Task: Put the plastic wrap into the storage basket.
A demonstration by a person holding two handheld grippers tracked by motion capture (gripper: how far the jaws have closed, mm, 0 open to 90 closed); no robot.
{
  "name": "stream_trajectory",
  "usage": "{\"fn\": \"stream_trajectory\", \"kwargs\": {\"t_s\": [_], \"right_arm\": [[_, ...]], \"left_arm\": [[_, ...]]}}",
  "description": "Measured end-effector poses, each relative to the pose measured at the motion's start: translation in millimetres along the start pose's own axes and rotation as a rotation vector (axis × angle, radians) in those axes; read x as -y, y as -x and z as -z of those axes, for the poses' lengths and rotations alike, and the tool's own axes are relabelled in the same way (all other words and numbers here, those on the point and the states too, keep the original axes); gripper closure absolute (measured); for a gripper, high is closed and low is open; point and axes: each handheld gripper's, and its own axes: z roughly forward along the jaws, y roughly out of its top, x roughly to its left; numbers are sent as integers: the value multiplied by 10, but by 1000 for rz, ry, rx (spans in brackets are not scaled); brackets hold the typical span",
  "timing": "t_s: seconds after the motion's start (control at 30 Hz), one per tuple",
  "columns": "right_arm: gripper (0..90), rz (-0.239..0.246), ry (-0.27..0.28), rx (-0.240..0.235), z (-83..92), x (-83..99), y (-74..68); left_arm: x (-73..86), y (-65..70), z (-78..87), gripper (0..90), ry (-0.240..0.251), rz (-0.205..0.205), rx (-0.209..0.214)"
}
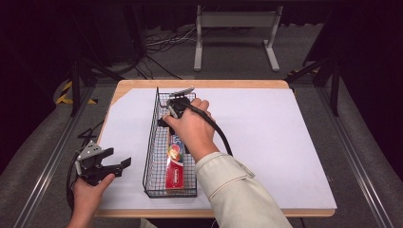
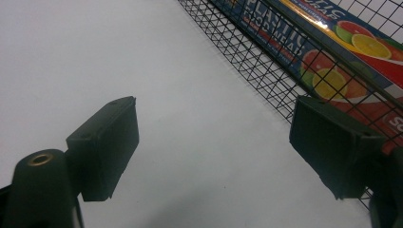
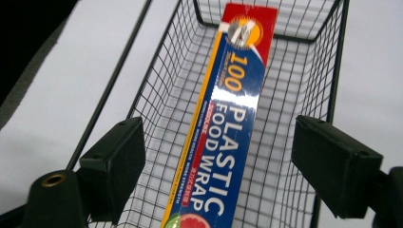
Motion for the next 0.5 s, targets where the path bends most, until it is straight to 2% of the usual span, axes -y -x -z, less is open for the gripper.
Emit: {"fn": "stream_trajectory", "kwargs": {"t_s": [0.13, 0.2, 0.27, 0.3, 0.33, 0.37, 0.47, 0.5], "right_arm": [[190, 46, 34, -14, 96, -41, 122], [182, 97, 57, -37, 143, -62, 194], [180, 123, 67, -49, 197, -75, 263], [180, 161, 83, -59, 230, -83, 315], [180, 179, 89, -60, 253, -86, 349], [180, 179, 89, -60, 253, -86, 349], [176, 228, 116, -77, 331, -95, 455], [176, 225, 121, -75, 353, -95, 487]], "left_arm": [[1, -1, 3, 175, 0, 3, 0], [2, -1, -1, 175, 2, 5, -2], [1, 0, -5, 175, -3, 5, -4], [0, 1, -7, 175, -3, 5, -3], [-2, 0, -6, 175, -4, 1, -3], [-2, 0, -6, 175, -4, 1, -3], [-3, 5, -11, 175, -4, 5, -2], [-4, 0, -13, 175, -4, -1, -4]]}}
